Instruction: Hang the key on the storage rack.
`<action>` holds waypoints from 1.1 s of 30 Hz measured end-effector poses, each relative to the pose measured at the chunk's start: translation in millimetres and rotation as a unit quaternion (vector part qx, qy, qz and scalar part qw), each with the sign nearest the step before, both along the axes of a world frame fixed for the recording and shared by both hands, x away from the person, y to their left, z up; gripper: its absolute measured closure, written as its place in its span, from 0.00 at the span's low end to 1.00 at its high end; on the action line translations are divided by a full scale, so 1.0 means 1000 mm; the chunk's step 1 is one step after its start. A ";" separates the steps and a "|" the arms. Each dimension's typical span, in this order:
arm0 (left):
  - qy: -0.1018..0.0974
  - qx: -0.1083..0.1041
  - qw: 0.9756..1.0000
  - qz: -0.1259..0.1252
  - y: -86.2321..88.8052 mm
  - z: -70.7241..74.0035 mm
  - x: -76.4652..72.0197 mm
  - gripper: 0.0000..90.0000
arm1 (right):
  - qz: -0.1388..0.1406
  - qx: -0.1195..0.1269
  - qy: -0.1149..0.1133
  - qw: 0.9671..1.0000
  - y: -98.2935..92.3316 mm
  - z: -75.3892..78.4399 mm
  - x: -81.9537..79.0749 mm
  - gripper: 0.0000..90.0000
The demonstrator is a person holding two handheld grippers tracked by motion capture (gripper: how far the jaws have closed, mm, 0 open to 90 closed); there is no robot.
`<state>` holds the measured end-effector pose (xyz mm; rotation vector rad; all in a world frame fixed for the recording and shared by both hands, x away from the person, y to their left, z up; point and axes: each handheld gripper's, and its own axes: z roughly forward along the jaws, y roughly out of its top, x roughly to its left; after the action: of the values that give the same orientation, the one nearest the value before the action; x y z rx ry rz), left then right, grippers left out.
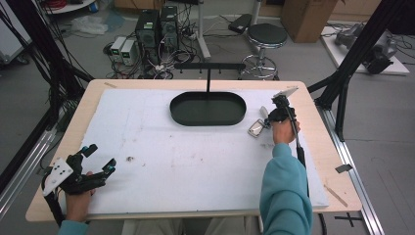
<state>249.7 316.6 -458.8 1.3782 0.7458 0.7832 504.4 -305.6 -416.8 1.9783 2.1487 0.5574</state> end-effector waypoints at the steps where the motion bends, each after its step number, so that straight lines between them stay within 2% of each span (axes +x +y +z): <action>1: 0.000 0.000 1.000 0.000 0.000 0.000 0.000 0.16 | -0.002 -0.002 0.000 1.000 0.001 0.000 0.000 0.91; 3: 0.000 0.000 1.000 0.000 0.000 0.000 0.000 0.16 | 0.003 -0.016 -0.007 1.000 0.003 0.000 -0.001 0.91; 7: 0.000 0.000 1.000 0.000 0.000 0.000 0.000 0.16 | 0.016 -0.027 -0.034 0.999 0.006 0.005 -0.003 0.91; 9: 0.001 0.000 1.000 0.000 0.000 0.000 0.000 0.16 | 0.022 -0.025 -0.053 0.998 0.008 0.011 -0.006 0.91; 11: 0.000 0.002 1.000 0.000 0.000 0.000 0.000 0.16 | 0.022 -0.026 -0.059 0.998 0.009 0.013 -0.008 0.91; 13: -0.001 0.003 1.000 0.000 0.000 0.000 0.000 0.16 | 0.024 -0.034 -0.088 0.995 0.010 0.020 -0.013 0.91; 15: -0.002 0.003 1.000 0.001 0.000 0.000 0.000 0.16 | 0.024 -0.027 -0.106 0.994 0.010 0.024 -0.016 0.91; 16: -0.002 0.003 1.000 0.001 0.000 0.000 0.000 0.16 | 0.024 -0.027 -0.106 0.994 0.010 0.024 -0.016 0.91; 17: -0.002 0.003 1.000 0.001 0.000 0.000 0.000 0.16 | 0.025 -0.022 -0.123 0.992 0.012 0.028 -0.019 0.91; 20: -0.002 0.002 1.000 0.001 0.000 0.000 0.000 0.16 | 0.030 -0.015 -0.134 0.990 0.014 0.032 -0.022 0.91; 23: -0.002 0.004 1.000 0.001 0.000 0.000 0.000 0.16 | 0.041 0.005 -0.153 0.987 0.016 0.037 -0.026 0.91; 24: -0.002 0.003 1.000 0.000 0.000 0.000 0.000 0.16 | 0.041 0.014 -0.167 0.985 0.018 0.039 -0.030 0.91; 26: -0.002 0.005 1.000 0.000 0.000 0.000 0.000 0.16 | 0.044 0.017 -0.169 0.984 0.018 0.039 -0.031 0.91; 27: -0.003 0.003 1.000 0.000 0.000 0.000 0.000 0.16 | 0.046 0.020 -0.184 0.982 0.019 0.040 -0.035 0.91; 28: -0.003 0.003 1.000 0.000 0.000 0.000 0.000 0.16 | 0.046 0.020 -0.184 0.982 0.019 0.040 -0.035 0.91; 33: -0.003 0.003 1.000 0.000 0.000 0.000 0.000 0.16 | 0.068 0.036 -0.213 0.974 0.022 0.049 -0.042 0.91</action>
<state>249.3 316.1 -458.9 1.3801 0.7397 0.7892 462.3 -283.2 -368.1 1.5676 2.0185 0.9937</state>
